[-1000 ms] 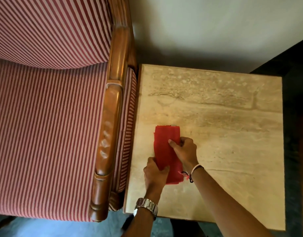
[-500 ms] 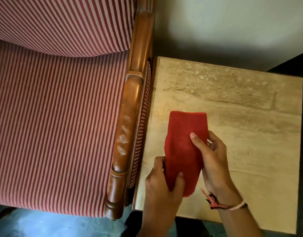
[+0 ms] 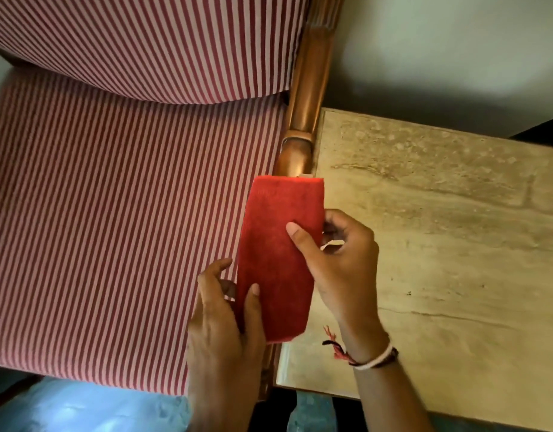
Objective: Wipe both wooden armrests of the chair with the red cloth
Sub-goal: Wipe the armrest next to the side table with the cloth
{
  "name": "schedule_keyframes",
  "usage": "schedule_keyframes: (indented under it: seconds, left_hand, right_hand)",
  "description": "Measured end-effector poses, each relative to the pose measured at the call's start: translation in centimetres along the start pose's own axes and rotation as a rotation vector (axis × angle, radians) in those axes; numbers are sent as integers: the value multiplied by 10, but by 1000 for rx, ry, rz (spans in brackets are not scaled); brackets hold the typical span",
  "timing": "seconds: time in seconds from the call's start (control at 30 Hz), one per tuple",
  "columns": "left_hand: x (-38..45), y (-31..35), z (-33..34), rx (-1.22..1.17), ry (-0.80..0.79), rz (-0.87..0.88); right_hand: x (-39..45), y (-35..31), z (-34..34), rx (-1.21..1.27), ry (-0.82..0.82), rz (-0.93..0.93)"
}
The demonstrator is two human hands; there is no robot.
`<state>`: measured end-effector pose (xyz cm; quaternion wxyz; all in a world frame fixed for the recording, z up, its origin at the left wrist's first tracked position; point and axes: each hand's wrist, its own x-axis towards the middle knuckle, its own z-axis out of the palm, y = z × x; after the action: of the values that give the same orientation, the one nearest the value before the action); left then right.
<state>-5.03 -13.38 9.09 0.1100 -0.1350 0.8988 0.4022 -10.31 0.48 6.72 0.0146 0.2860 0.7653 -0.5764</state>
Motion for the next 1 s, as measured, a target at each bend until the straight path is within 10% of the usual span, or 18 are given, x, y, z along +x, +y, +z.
schedule_keyframes:
  seconds: [0.3, 0.57, 1.0]
  left_hand:
    - [35, -47, -14, -4, 62, 100]
    - [125, -154, 10, 715, -222, 449]
    - [140, -211, 49, 821, 17, 601]
  right_hand:
    - [-25, 1, 20, -407, 247, -310]
    - [-45, 24, 73, -840, 7, -336]
    - [8, 18, 74, -814, 51, -408]
